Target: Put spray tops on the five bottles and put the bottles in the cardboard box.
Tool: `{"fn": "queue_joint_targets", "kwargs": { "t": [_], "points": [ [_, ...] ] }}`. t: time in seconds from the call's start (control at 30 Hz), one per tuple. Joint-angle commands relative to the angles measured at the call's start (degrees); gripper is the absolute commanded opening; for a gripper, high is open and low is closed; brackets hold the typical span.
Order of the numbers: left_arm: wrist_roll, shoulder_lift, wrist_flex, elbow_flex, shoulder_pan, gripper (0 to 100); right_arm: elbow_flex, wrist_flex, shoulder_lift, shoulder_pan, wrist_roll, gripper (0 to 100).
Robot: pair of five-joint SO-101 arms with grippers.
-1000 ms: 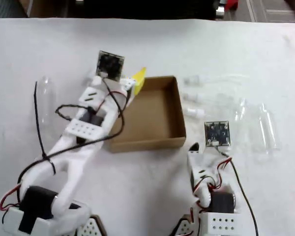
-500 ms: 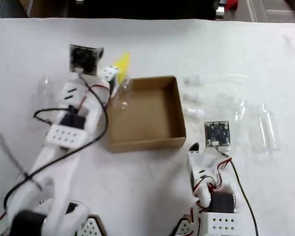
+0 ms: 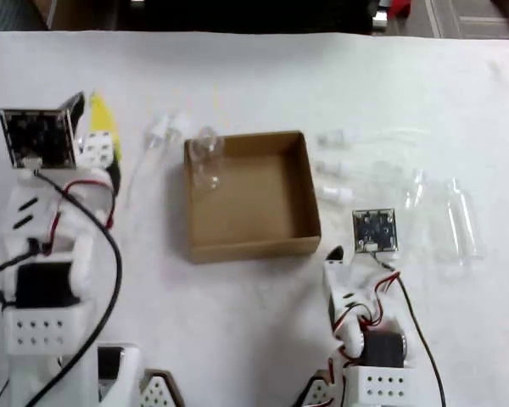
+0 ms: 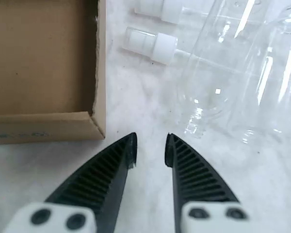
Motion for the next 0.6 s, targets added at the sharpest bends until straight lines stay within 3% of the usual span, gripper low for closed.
{"fn": "queue_joint_targets", "kwargs": {
  "t": [0.0, 0.13, 0.27, 0.33, 0.57],
  "points": [
    [-4.66, -4.18, 5.63, -3.96, -3.12, 3, 0.62, 0.66, -0.48, -0.40, 0.62, 8.8],
    [-7.03, -1.10, 9.23, -3.60, -7.34, 3, 0.62, 1.10, -0.57, -0.40, 0.62, 8.8],
    [-6.95, 10.77, 10.11, -8.97, -9.36, 3, 0.62, 1.10, -0.57, -0.40, 0.62, 8.8],
    [-7.03, 19.56, 13.98, -16.79, -9.19, 3, 0.62, 1.10, -0.57, -0.40, 0.62, 8.8],
    [-7.38, 56.04, 39.12, -57.93, -3.65, 6, 0.62, 1.10, -0.57, -0.40, 0.62, 8.9]
  ]
}}
